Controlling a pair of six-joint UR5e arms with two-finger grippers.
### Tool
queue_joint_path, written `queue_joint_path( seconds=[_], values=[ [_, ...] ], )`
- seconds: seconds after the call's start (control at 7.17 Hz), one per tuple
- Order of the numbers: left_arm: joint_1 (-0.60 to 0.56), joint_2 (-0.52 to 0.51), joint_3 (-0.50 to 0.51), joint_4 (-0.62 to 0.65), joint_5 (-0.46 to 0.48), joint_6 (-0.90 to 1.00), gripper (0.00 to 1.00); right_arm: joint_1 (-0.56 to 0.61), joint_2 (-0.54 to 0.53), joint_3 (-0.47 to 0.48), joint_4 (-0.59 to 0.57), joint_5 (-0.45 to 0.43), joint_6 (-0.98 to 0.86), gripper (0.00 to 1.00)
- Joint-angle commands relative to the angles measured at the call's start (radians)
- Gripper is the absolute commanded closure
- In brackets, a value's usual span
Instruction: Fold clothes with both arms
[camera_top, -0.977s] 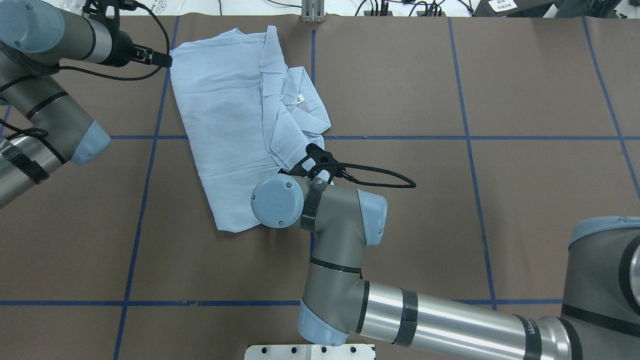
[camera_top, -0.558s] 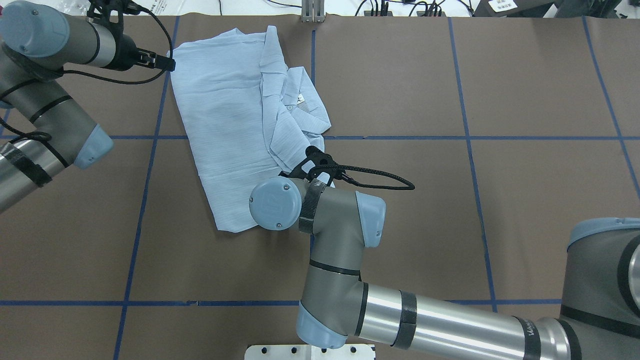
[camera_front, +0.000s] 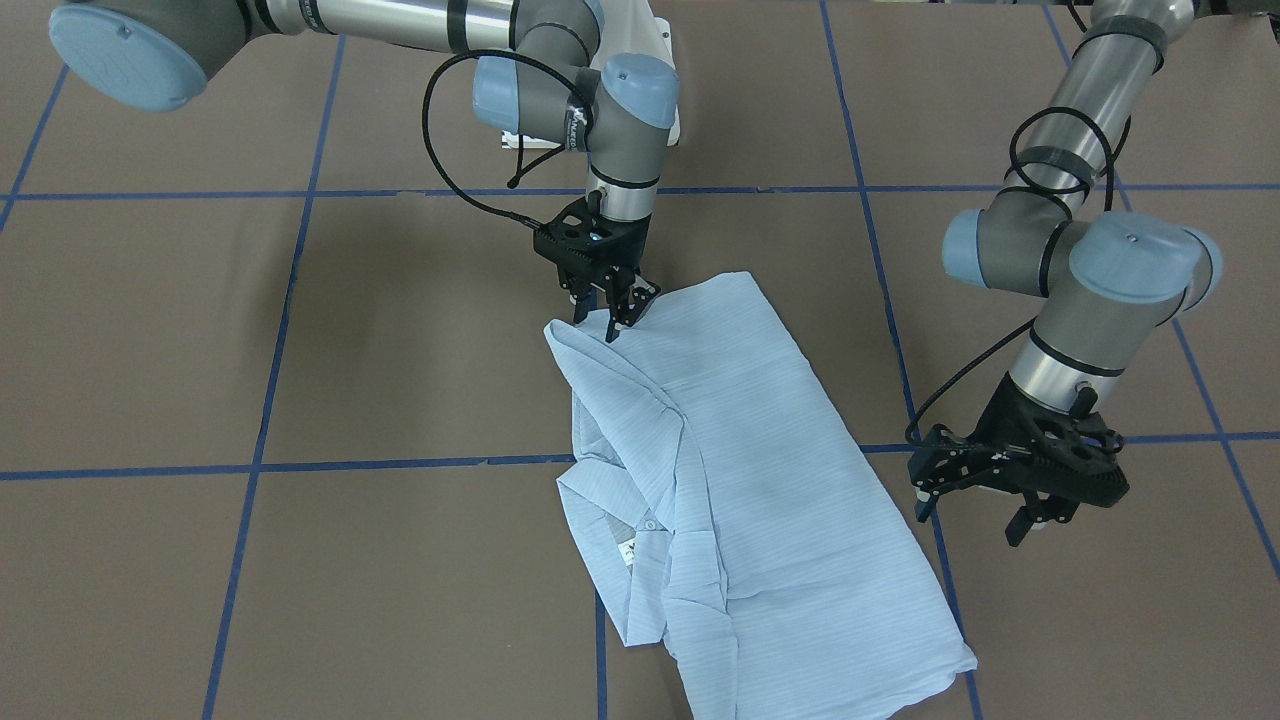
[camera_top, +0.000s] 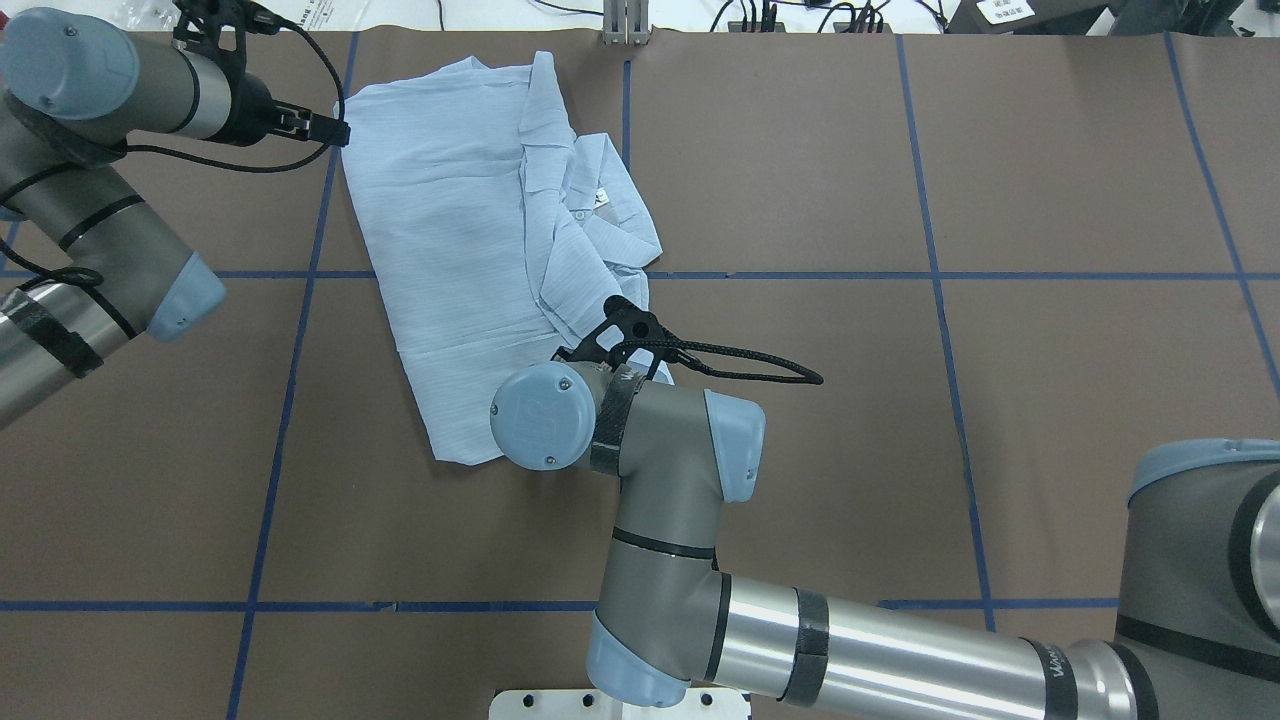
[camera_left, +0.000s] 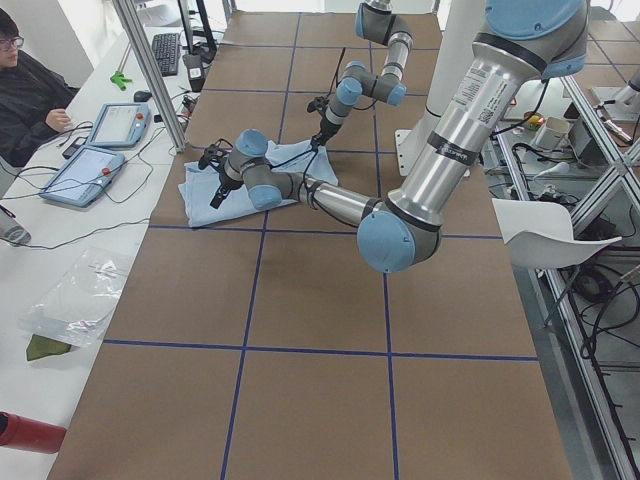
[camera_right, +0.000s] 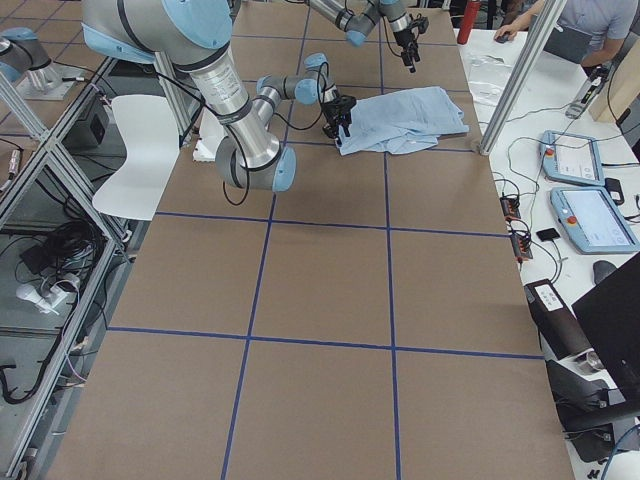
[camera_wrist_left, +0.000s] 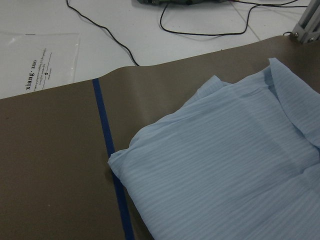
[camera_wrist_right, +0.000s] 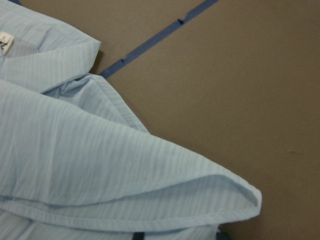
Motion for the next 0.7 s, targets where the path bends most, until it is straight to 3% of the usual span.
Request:
queue_joint_path(
  seconds=[0.0, 0.56],
  values=[
    [0.002, -0.001, 0.001, -0.001, 0.0, 0.0, 0.0, -0.001, 0.0, 0.0, -0.023, -0.001, -0.008, 0.37],
    [0.002, -0.001, 0.001, -0.001, 0.0, 0.002, 0.0, -0.006, -0.003, -0.012, -0.022, -0.004, -0.008, 0.32]
  ],
)
